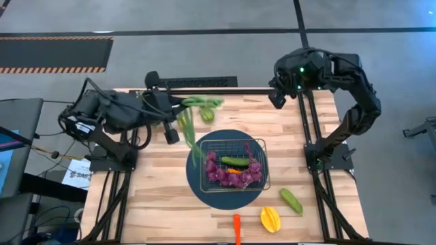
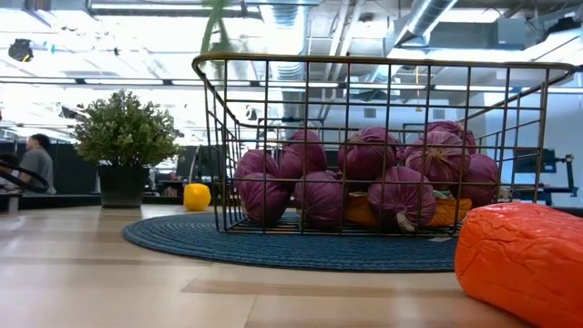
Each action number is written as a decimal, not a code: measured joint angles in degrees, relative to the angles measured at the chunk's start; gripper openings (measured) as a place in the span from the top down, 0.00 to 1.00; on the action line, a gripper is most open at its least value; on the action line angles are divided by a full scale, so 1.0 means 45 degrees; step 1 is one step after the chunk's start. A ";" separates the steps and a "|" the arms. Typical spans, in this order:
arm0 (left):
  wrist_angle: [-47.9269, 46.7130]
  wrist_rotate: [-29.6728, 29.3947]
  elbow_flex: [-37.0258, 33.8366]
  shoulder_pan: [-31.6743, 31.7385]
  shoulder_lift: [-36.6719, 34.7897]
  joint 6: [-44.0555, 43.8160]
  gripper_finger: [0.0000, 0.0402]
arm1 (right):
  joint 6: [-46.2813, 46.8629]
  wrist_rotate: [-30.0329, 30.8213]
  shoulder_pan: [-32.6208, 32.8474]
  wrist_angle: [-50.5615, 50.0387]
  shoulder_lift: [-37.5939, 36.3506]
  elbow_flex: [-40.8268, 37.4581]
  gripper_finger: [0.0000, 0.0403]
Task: Build produce basket
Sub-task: Put the green beans into the gold wire basket
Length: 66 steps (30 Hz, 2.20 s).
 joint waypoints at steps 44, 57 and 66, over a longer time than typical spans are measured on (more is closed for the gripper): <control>0.8037 0.4358 -0.7232 0.1570 0.0120 -0.2008 1.00 | -0.0102 -0.0107 -0.0350 -0.0002 0.0010 -0.0005 0.91; 0.8429 0.4082 -1.0440 0.2185 0.0130 -0.3714 1.00 | -0.0092 -0.0121 -0.0350 -0.0002 0.0010 -0.0005 0.91; 0.6048 0.3979 -1.1509 0.2698 0.0130 -0.4108 1.00 | -0.0092 -0.0126 -0.0350 -0.0002 0.0015 -0.0005 0.91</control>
